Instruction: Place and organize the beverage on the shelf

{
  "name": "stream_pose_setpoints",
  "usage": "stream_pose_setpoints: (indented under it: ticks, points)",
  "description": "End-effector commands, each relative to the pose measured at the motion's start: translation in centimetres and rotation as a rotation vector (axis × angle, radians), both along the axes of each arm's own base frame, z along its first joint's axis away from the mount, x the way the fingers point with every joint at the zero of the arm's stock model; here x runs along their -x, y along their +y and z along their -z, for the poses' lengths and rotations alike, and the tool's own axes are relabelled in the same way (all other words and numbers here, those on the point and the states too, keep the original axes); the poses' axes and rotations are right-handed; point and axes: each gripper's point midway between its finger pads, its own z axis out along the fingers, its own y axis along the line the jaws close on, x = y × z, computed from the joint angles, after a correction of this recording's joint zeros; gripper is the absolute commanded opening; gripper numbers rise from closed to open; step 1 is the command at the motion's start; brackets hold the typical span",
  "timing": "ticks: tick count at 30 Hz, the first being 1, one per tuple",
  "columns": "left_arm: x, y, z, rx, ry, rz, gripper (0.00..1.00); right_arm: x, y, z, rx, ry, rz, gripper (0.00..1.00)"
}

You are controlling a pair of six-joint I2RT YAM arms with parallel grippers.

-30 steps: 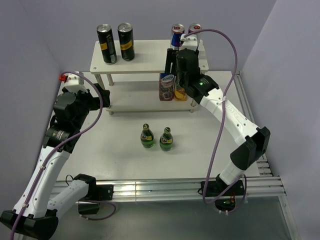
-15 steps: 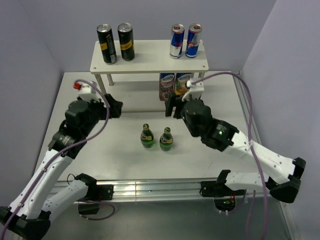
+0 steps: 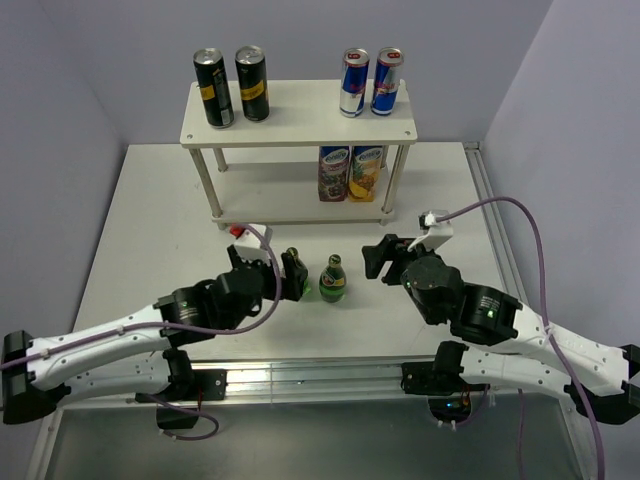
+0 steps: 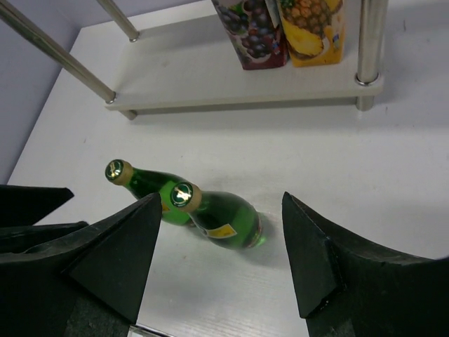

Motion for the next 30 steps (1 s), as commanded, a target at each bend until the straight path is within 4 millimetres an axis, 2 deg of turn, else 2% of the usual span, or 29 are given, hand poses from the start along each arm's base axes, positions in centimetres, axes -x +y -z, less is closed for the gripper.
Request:
stream_pose_setpoints:
  ticks: [1, 5, 9, 13, 14, 16, 18, 24, 30]
  points:
    - [-0.9, -1.0, 1.3, 0.034, 0.000, -0.083, 0.99, 0.4, -1.4, 0.6, -0.044, 0.016, 0.049, 0.76]
    - [-1.6, -2.3, 5.3, -0.040, 0.032, -0.106, 0.99, 0.8, -2.1, 1.0, -0.049, 0.019, 0.051, 0.76]
    - [-2.4, -3.4, 7.2, -0.046, 0.031, -0.111, 0.99, 0.9, -2.1, 1.4, -0.049, 0.025, 0.047, 0.76]
    - [-3.2, -3.6, 9.0, -0.056, 0.033, -0.127, 0.99, 1.0, -2.1, 1.8, -0.050, 0.032, 0.043, 0.76]
    - [-3.3, -3.3, 10.2, -0.081, 0.038, -0.139, 0.99, 1.1, -2.1, 1.9, -0.050, 0.033, 0.040, 0.76]
    - [-3.5, -3.4, 10.9, -0.068, 0.032, -0.153, 0.99, 1.1, -2.2, 2.1, -0.052, 0.036, 0.040, 0.76]
    - [-3.6, -2.8, 12.5, -0.088, 0.033, -0.171, 0.99, 1.2, -2.3, 2.5, -0.045, 0.040, 0.039, 0.76]
    - [-4.3, -2.0, 14.2, -0.092, -0.015, -0.219, 0.99, 1.2, -2.1, 3.4, -0.024, 0.050, 0.033, 0.76]
    - [-5.3, -2.3, 15.2, -0.094, -0.053, -0.226, 0.99, 1.1, -1.5, 4.3, -0.007, 0.060, 0.022, 0.76]
